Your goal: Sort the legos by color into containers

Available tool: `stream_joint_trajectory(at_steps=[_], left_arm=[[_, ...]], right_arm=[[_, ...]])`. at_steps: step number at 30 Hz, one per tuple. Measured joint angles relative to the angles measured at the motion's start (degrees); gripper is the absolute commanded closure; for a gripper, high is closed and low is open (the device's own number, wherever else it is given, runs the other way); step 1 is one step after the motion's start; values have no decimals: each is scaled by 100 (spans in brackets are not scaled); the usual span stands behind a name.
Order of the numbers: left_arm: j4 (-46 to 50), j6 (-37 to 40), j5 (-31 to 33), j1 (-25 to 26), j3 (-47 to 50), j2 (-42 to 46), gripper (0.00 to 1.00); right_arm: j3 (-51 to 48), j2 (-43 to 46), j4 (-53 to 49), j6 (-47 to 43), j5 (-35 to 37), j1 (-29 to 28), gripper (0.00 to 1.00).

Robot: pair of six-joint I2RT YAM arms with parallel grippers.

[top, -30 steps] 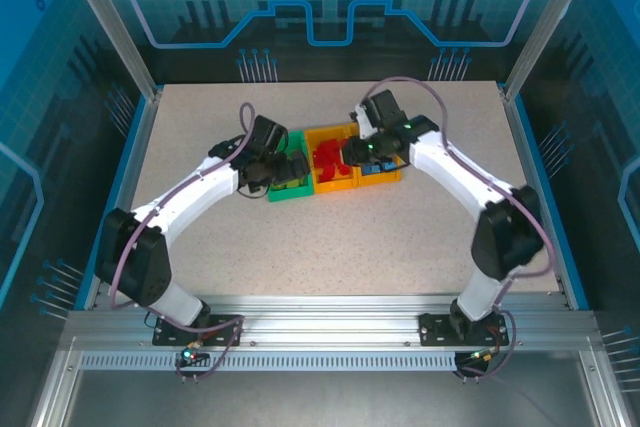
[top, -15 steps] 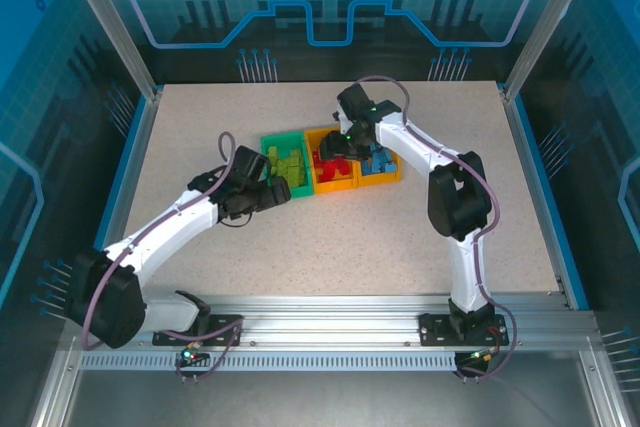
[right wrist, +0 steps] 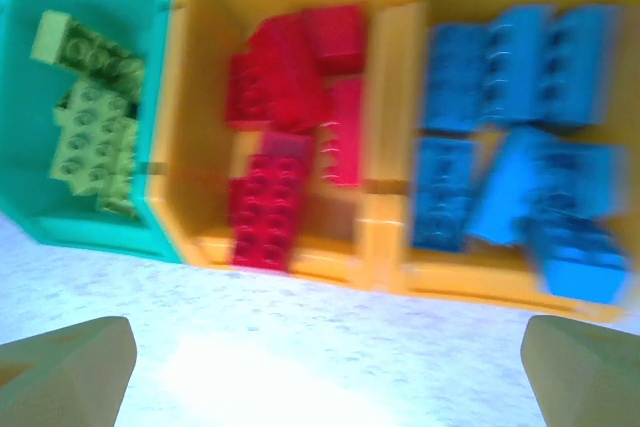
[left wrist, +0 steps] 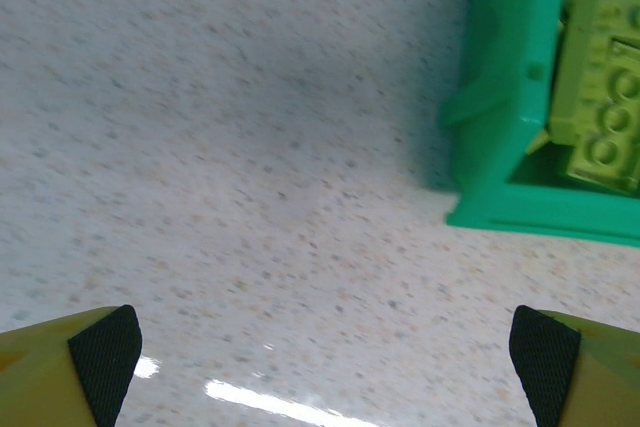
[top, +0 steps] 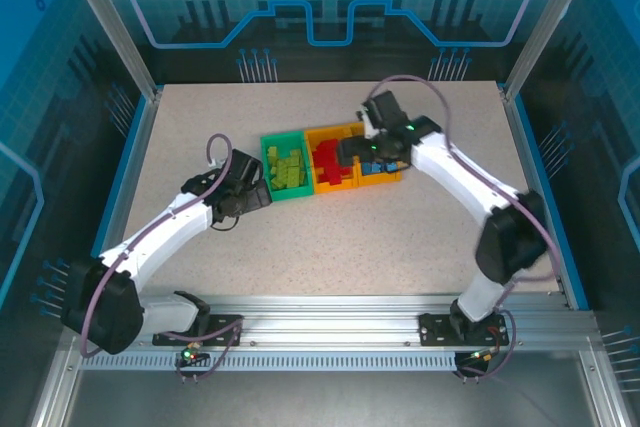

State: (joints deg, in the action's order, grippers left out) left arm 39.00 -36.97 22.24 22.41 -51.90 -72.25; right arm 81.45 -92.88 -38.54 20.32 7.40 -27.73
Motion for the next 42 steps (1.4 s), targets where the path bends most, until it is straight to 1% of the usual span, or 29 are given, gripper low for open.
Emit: stream_joint_trajectory(at_steps=[2, 3, 6, 7, 9, 11, 14, 17, 20, 24, 26, 31, 34, 35, 36, 42], left_arm=[[-35, 179, 306, -66, 66, 144, 1], [-74, 284, 468, -105, 127, 232, 1], [-372, 625, 927, -306, 455, 501, 1], [-509, 741, 1027, -385, 573, 560, 1], [-876, 1047, 1209, -605, 850, 634, 1], [-1257, 1355, 1316, -772, 1075, 634, 1], [-1919, 1937, 1443, -922, 1364, 546, 1], [-2883, 2540, 1478, -984, 1740, 437, 1], [-4140, 2975, 1327, -1058, 2400, 437, 1], [-5598, 3206, 909, -1283, 3200, 354, 1], [-6227, 3316, 686, -1381, 3344, 210, 1], [-7530, 3460, 127, -1672, 3316, -385, 1], [-8319, 3552, -201, -1808, 3180, -1178, 1], [-8544, 3569, -304, -1840, 3150, -1467, 1], [-8564, 3565, -387, -1869, 3139, -1609, 1], [-8885, 3545, -564, -2039, 3145, -1663, 1]], right_arm=[[-1043, 861, 466, -299, 505, 262, 0], [-1657, 1303, 809, -455, 684, 483, 0], [-3410, 2223, 1982, -809, 942, 1274, 0], [-3864, 2358, 2323, -909, 999, 1453, 0], [-4568, 2433, 2889, -1154, 1032, 1644, 0], [-4929, 2385, 3359, -1403, 1040, 1687, 0], [-5351, 2352, 4518, -1725, 1016, 1801, 0], [-5838, 2262, 5801, -1878, 868, 2000, 0], [-5982, 1823, 6642, -1932, 728, 2122, 0], [-5969, 925, 7790, -1928, 555, 2218, 0], [-5947, 699, 7851, -1930, 470, 2223, 0], [-5899, 671, 8028, -1928, 280, 2293, 0], [-5869, 671, 8085, -1928, 240, 2302, 0], [-5862, 671, 8087, -1928, 236, 2302, 0], [-5862, 671, 8107, -1928, 232, 2302, 0], [-5858, 671, 8109, -1928, 197, 2302, 0]])
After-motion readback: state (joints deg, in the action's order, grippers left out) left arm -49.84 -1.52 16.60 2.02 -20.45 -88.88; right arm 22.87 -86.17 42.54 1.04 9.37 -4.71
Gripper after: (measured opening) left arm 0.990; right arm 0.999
